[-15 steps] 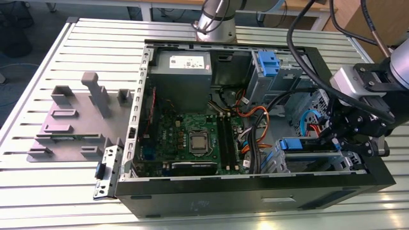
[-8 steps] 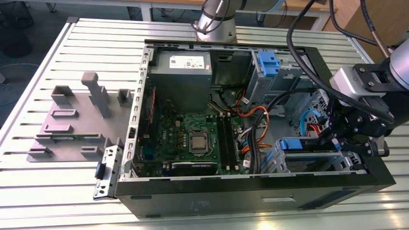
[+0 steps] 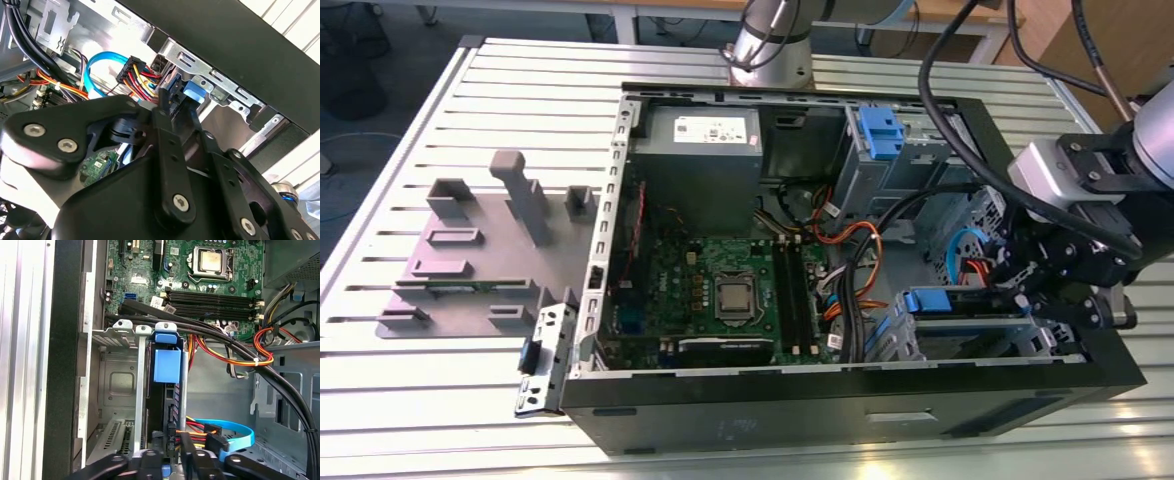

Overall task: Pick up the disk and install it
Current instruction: 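Insert the first disk wire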

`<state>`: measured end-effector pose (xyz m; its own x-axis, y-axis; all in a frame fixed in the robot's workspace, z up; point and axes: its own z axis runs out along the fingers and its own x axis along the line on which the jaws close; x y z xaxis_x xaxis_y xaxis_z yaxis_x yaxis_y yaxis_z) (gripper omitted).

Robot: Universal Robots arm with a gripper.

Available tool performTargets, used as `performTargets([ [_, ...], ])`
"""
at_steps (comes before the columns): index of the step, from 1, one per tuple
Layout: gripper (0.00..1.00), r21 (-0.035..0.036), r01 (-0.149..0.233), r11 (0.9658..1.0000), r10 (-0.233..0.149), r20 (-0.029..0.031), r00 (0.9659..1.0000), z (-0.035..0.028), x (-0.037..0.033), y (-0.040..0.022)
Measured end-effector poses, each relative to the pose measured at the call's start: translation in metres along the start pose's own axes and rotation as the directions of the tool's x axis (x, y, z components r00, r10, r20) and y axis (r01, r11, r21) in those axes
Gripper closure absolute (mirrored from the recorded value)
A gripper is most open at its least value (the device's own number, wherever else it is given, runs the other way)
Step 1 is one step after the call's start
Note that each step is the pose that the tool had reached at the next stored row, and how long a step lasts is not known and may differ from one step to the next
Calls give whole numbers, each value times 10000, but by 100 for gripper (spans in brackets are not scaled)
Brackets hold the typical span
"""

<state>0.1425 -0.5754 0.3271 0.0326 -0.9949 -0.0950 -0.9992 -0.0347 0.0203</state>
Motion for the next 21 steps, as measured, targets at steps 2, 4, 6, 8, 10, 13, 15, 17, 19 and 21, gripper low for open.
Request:
performTargets([
  [2, 68, 0, 0, 10000, 0, -2, 10000, -1, 0, 0],
  [4, 68, 0, 0, 10000, 0, -3, 10000, -1, 0, 0],
  [6, 68, 0, 0, 10000, 0, -7, 10000, -14, -1, 0],
  [8, 68, 0, 0, 10000, 0, -4, 10000, -43, -4, 1],
  [10, 68, 0, 0, 10000, 0, -3, 10000, -80, -8, 1],
  [13, 68, 0, 0, 10000, 0, -3, 10000, -129, -12, 2],
  [15, 68, 0, 0, 10000, 0, -3, 10000, -157, -15, 3],
  [17, 68, 0, 0, 10000, 0, -3, 10000, -182, -17, 4],
  [19, 68, 0, 0, 10000, 0, -2, 10000, -206, -20, 4],
  [21, 68, 0, 0, 10000, 0, -3, 10000, -233, -22, 5],
])
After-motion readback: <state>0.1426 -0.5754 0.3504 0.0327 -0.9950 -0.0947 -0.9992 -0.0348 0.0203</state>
